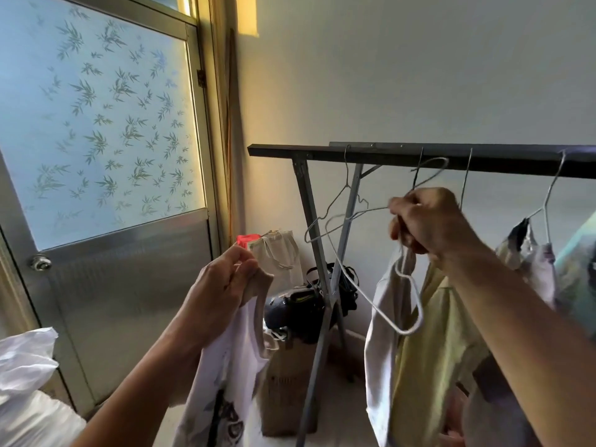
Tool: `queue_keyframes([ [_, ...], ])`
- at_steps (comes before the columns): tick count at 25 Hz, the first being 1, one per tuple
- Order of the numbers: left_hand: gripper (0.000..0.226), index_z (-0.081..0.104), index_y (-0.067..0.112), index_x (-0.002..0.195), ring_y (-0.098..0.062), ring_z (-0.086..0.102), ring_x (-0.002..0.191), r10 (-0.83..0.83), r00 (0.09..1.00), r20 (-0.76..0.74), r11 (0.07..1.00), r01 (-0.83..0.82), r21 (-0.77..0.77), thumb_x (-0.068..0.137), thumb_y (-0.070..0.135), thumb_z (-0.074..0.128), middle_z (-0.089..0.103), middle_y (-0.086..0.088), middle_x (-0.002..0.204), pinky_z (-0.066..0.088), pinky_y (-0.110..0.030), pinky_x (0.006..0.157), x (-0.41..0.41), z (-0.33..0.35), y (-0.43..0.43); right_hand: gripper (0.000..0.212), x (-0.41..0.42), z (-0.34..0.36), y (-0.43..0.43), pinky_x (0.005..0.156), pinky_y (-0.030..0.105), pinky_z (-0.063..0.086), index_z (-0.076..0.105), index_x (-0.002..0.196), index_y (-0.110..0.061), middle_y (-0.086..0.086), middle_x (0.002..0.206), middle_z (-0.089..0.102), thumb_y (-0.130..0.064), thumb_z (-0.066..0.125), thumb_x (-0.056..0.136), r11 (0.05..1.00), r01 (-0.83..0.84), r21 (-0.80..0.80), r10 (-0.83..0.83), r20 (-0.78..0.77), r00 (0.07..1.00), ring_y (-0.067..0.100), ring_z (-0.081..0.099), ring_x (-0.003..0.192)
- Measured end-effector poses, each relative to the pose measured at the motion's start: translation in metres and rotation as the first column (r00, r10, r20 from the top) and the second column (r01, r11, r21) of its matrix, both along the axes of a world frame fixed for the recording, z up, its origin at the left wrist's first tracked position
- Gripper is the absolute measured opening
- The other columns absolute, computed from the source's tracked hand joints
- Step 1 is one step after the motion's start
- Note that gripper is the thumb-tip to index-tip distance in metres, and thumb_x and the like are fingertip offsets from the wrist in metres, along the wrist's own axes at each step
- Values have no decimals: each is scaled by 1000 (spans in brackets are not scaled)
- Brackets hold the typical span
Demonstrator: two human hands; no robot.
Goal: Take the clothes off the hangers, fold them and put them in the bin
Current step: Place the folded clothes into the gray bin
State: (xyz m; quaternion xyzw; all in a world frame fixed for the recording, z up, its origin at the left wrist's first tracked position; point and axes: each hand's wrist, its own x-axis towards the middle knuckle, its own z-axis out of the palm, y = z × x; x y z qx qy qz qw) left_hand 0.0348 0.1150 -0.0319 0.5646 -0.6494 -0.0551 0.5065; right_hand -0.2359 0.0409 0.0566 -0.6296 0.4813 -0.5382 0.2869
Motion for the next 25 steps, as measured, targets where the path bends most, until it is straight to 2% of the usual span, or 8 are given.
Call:
queue_keyframes([
  [7,21,58,14,79,3,56,56,-45,998,-49,998,42,-52,97,6,51,64,23,61,40,-6,53,-2,24,-7,26,29,36,-128,37,22,39,67,82,5,15,65,69,-13,51,93,965,262,28,-255,-149,955,17,57,38],
  [14,26,55,27,76,9,53,59,54,998,18,990,-51,-133,98,13,52,59,10,62,38,-6,60,7,42,-14,20,35,7,-170,37,23,48,62,94,4,15,75,71,-15,57,90,939,336,71,-323,-155,934,19,65,47],
  [16,26,54,28,76,8,53,59,49,999,13,990,-47,-134,98,15,52,58,12,64,38,-7,60,9,44,-14,32,29,7,-159,51,30,55,61,102,6,17,84,72,-25,59,92,927,366,81,-334,-267,904,24,68,58],
  [18,27,54,28,76,8,53,59,14,1000,8,992,-13,-126,99,14,51,57,13,64,38,-6,60,7,46,-14,50,27,6,-131,74,38,53,50,122,4,23,110,67,-38,52,96,900,433,-57,-399,-511,762,34,68,90],
  [20,27,54,29,76,7,53,58,-14,1000,7,994,14,-111,99,14,51,56,13,64,39,-7,59,5,47,-15,53,43,-9,-85,65,28,43,37,136,-1,16,121,58,-37,48,98,873,329,-359,-480,-516,709,31,62,89],
  [21,26,55,29,77,6,53,58,-31,999,8,995,32,-98,99,15,51,57,12,65,40,-8,59,4,47,-15,45,56,-22,-58,58,23,38,41,134,-7,5,113,57,-32,51,97,855,175,-488,-415,-442,795,20,59,77],
  [23,23,56,29,79,3,54,60,-84,996,37,994,86,-63,99,18,51,60,8,68,42,-12,60,2,47,-15,34,82,-42,-13,61,19,41,50,126,-17,-14,98,52,-22,59,93,858,-254,-447,56,-411,910,3,54,78],
  [25,20,57,27,83,0,56,62,-146,987,71,988,149,-39,100,19,51,61,7,70,45,-17,61,3,47,-13,35,100,-60,2,80,22,48,57,122,-18,-16,106,58,-25,66,89,777,-611,-152,507,-423,751,0,56,100],
])
